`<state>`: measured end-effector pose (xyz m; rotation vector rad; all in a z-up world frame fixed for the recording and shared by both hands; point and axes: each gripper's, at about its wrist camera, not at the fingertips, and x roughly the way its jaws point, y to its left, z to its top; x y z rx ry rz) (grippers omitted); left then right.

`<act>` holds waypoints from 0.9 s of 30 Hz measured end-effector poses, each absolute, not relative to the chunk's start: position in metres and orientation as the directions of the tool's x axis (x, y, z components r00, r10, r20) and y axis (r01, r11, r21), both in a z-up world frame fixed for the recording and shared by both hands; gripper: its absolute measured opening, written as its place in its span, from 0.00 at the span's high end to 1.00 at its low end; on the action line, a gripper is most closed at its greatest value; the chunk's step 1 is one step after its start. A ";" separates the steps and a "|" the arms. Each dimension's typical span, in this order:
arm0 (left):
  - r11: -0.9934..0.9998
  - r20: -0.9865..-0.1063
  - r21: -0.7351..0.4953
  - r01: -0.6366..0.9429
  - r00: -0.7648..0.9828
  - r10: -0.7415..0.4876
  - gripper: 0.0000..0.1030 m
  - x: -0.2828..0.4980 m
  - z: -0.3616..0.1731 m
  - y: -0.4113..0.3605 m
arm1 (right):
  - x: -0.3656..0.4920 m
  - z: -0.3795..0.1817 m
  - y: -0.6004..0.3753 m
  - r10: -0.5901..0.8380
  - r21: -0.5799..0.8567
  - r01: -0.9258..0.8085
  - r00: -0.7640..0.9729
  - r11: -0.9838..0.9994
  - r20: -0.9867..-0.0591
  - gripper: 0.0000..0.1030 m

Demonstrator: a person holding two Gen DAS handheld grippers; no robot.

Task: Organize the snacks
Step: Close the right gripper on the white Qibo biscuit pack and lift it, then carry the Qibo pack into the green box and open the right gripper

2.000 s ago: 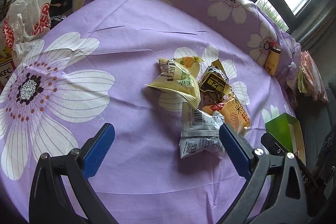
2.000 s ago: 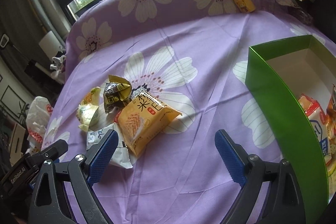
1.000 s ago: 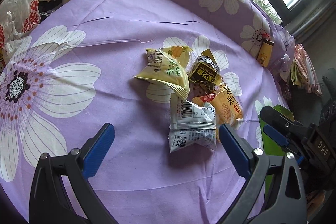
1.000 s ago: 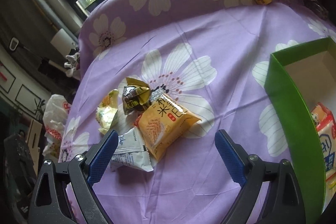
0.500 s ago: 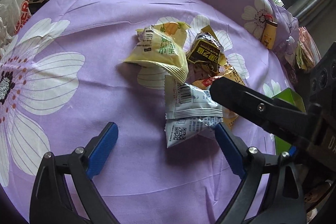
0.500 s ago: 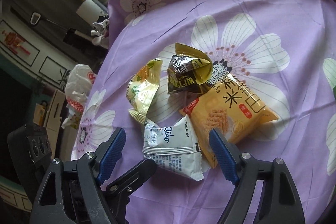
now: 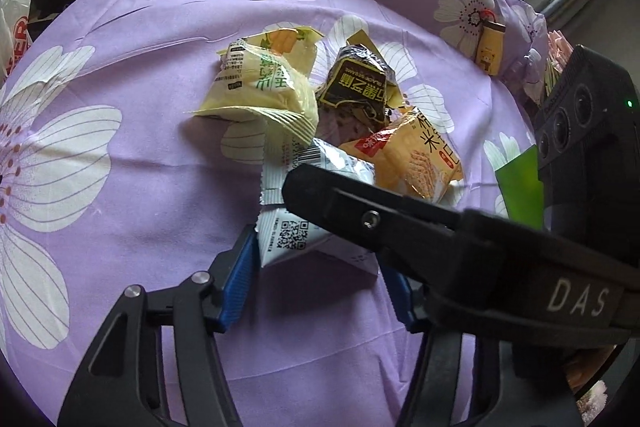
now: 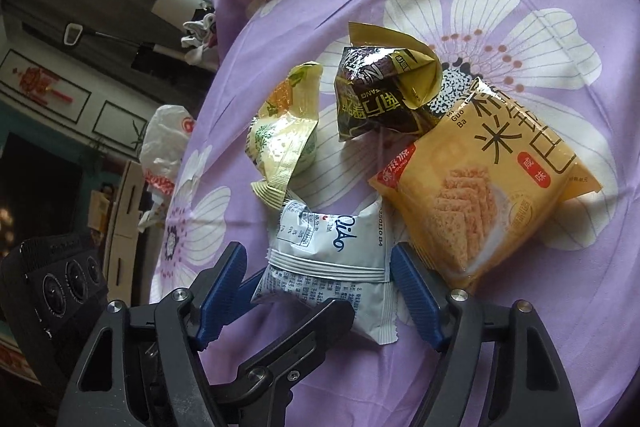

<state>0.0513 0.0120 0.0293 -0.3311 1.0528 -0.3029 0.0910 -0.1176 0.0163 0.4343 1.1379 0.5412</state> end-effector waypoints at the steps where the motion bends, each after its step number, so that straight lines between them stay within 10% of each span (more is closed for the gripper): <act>1: 0.909 -0.792 -0.406 0.091 0.463 -0.399 0.50 0.051 0.029 0.011 | 0.090 0.016 -0.118 0.608 0.582 -0.184 0.320 0.793 -0.727 0.27; 27: 0.880 -0.615 -0.364 0.306 0.631 -0.473 0.53 0.003 0.097 -0.023 | 0.036 0.090 -0.148 0.555 0.524 -0.229 0.541 0.820 -0.632 0.33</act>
